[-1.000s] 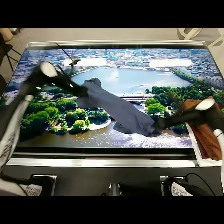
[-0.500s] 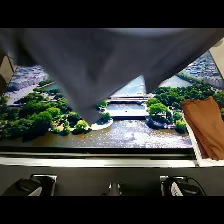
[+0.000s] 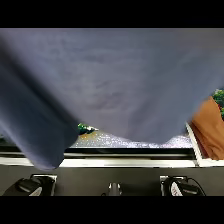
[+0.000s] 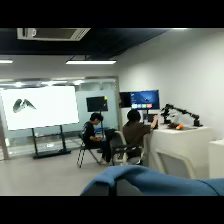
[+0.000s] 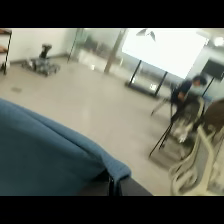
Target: Fold the shirts.
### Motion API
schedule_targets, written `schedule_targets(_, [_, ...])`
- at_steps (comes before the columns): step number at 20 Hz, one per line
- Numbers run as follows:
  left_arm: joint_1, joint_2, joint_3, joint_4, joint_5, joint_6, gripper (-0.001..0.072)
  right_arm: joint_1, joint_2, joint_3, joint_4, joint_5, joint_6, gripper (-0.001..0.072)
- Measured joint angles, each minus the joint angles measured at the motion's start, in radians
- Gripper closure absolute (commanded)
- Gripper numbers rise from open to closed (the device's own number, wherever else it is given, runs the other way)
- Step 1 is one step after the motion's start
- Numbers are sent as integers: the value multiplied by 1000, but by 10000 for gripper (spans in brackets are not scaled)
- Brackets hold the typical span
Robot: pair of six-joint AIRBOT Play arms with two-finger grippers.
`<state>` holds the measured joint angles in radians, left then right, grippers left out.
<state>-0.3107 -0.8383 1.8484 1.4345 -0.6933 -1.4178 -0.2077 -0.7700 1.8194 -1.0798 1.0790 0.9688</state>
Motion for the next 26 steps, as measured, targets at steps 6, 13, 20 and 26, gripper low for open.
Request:
schedule_targets(6, [0,-168,-106,171,-136,-100,685,0,-294,-24,-68,346,2,690])
schedule_targets(13, [50,-537,-222,209,-138,-148,684,0,-764,-102,-29,275,18,689])
schedule_targets(20, [61,-830,-235,37,-223,-285,6,39,-1027,-111,73,235,78,73])
schedule_targets(26, [184,-844,-223,-45,-499,-229,23,-14,-983,-128,-7,373,7,165])
